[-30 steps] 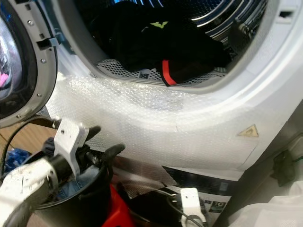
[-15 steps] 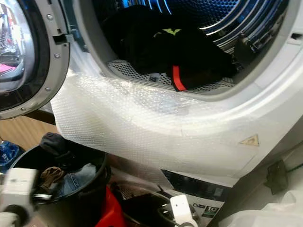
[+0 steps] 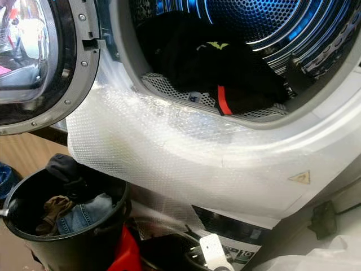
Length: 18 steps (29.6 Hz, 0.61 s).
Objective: Clothes washing
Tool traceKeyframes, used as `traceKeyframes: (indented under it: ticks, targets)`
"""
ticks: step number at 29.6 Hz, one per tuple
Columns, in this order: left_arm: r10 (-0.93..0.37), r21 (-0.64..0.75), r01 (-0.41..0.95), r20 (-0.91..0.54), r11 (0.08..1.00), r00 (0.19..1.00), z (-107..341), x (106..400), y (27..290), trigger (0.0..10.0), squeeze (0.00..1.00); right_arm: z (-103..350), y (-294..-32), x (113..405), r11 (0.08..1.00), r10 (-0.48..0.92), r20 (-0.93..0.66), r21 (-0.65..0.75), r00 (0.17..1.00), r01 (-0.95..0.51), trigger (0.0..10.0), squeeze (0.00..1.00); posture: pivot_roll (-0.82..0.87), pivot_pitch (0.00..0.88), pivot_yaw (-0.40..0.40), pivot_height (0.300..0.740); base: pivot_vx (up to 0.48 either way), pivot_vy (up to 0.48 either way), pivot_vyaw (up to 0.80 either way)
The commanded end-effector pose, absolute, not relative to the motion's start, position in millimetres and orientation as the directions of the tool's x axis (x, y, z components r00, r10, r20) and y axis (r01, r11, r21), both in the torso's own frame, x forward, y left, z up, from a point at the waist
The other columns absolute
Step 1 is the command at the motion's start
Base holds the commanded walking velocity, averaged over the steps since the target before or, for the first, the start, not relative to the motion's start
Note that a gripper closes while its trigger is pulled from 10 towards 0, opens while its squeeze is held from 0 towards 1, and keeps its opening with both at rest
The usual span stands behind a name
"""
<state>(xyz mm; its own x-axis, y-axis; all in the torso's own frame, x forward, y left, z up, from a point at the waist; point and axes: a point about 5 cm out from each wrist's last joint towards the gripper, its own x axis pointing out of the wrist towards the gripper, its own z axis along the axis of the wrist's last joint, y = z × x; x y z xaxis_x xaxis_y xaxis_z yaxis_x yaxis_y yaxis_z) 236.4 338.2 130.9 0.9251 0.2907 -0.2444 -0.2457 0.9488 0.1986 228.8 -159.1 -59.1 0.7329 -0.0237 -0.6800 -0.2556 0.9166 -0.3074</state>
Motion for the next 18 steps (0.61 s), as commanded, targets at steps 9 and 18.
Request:
traceKeyframes:
  ticks: [9,18]
  targets:
    - [0.239,0.077,-0.232,-0.097,0.97,0.966,168,289,339,10.0,1.0,-62,-165,223,0.917,-0.017,-0.685,-0.302,0.729,-0.262,10.0,0.0,0.27,0.0,-0.116,0.74,0.0,0.0,0.0]
    - [0.227,-0.021,-0.24,-0.253,0.971,0.941,131,324,318,10.0,0.0,-60,-168,226,0.893,0.019,-0.681,-0.318,0.732,-0.318,10.0,0.0,0.25,0.0,-0.167,0.74,0.0,0.0,0.0]
